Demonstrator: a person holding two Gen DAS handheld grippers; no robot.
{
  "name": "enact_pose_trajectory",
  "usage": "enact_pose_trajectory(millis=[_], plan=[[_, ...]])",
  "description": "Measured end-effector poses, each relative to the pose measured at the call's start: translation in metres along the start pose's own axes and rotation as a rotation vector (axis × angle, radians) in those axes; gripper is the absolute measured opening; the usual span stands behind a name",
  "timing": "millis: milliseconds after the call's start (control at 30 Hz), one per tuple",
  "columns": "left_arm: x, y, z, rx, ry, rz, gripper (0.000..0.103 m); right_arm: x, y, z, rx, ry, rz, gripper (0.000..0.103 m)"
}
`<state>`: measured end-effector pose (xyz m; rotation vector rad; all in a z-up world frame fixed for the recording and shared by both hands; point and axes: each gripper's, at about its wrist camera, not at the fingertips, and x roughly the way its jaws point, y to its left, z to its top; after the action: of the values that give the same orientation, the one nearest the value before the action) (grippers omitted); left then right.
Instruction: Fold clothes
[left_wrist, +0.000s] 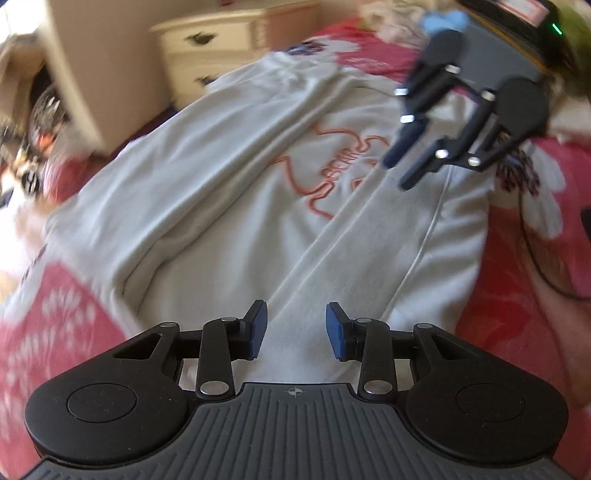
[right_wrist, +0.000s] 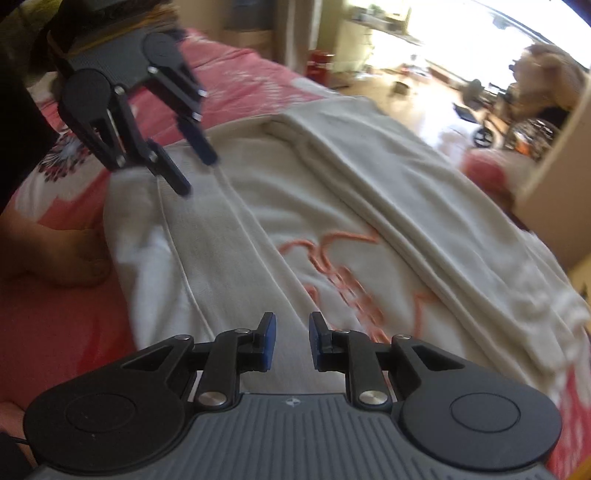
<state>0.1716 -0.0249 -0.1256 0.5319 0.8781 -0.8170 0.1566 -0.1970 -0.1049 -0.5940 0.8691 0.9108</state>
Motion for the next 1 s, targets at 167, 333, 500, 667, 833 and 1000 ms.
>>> enact_pose_trajectory(millis=[167, 333, 500, 667, 833, 1000], plan=[[0.015, -0.007, 0.002, 0.127, -0.011, -0.014, 0.034, 0.021, 0.0, 0.008, -0.08, 0.015, 0.069, 0.021], [0.019, -0.001, 0.003, 0.124, -0.003, -0.057, 0.033, 0.031, -0.002, 0.008, -0.086, 0.019, 0.098, 0.019], [0.015, -0.001, 0.0, 0.139, -0.006, -0.065, 0.033, 0.026, 0.009, 0.01, -0.097, 0.02, 0.092, 0.002], [0.016, 0.001, -0.006, 0.109, 0.005, -0.067, 0.033, 0.01, 0.011, 0.016, -0.071, -0.044, -0.001, 0.002], [0.017, 0.007, -0.008, 0.038, 0.004, -0.066, 0.03, 0.007, 0.01, 0.02, -0.026, -0.063, -0.057, 0.002], [0.016, 0.003, -0.009, 0.053, 0.004, -0.048, 0.028, 0.019, 0.013, 0.012, -0.034, -0.028, -0.08, 0.002]])
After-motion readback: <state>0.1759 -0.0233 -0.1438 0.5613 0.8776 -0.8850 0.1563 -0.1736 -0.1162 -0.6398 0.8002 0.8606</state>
